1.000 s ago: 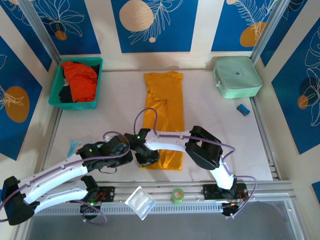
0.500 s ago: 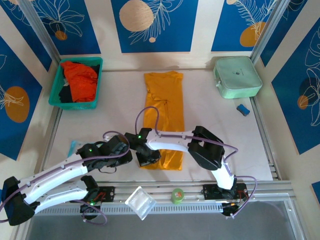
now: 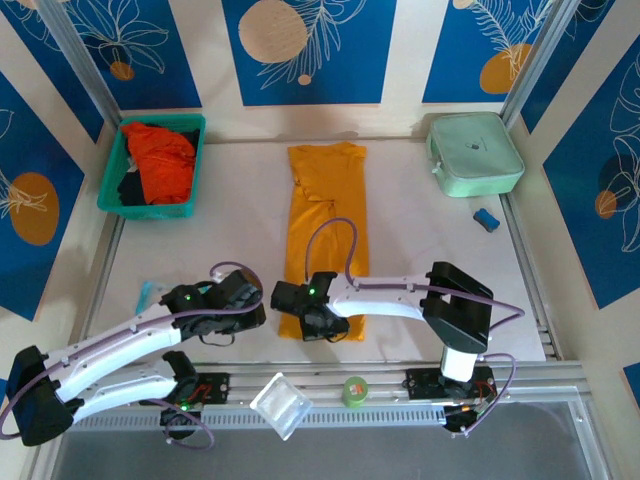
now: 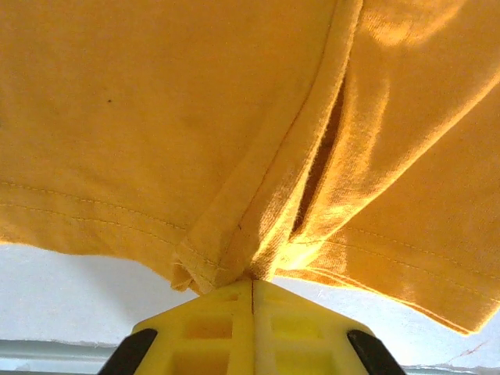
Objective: Fold and stack the t-shirts
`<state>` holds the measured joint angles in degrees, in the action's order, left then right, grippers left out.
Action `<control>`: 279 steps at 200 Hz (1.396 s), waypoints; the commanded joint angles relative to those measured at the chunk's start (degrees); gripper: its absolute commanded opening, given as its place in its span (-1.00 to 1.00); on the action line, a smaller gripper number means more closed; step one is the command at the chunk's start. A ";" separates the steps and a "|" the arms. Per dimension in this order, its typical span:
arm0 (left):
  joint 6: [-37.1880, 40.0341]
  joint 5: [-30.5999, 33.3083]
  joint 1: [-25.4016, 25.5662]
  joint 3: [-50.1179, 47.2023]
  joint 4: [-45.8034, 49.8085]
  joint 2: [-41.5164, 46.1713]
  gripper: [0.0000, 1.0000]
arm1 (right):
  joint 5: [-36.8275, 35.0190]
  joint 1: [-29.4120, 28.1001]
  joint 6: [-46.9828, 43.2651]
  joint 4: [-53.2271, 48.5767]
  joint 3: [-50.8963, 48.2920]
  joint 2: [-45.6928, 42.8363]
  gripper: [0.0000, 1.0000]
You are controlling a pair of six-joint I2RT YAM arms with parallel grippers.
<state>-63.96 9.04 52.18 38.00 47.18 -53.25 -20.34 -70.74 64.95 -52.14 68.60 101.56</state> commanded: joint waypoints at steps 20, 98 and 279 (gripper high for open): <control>2.62 -0.88 -0.59 1.59 1.35 -2.19 0.07 | -2.91 -1.50 5.27 -3.84 0.43 -2.49 -0.52; 7.60 -6.00 -0.48 4.78 -12.56 -18.25 0.07 | 0.07 6.92 -0.87 3.59 -10.81 -13.62 -0.46; 4.14 -3.42 -0.34 11.17 -9.02 -32.23 0.04 | 5.14 21.95 -18.46 11.84 -15.69 -12.70 -0.83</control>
<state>-59.48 3.31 52.12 44.60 33.08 -85.49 -14.98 -49.32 52.95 -40.62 50.68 91.70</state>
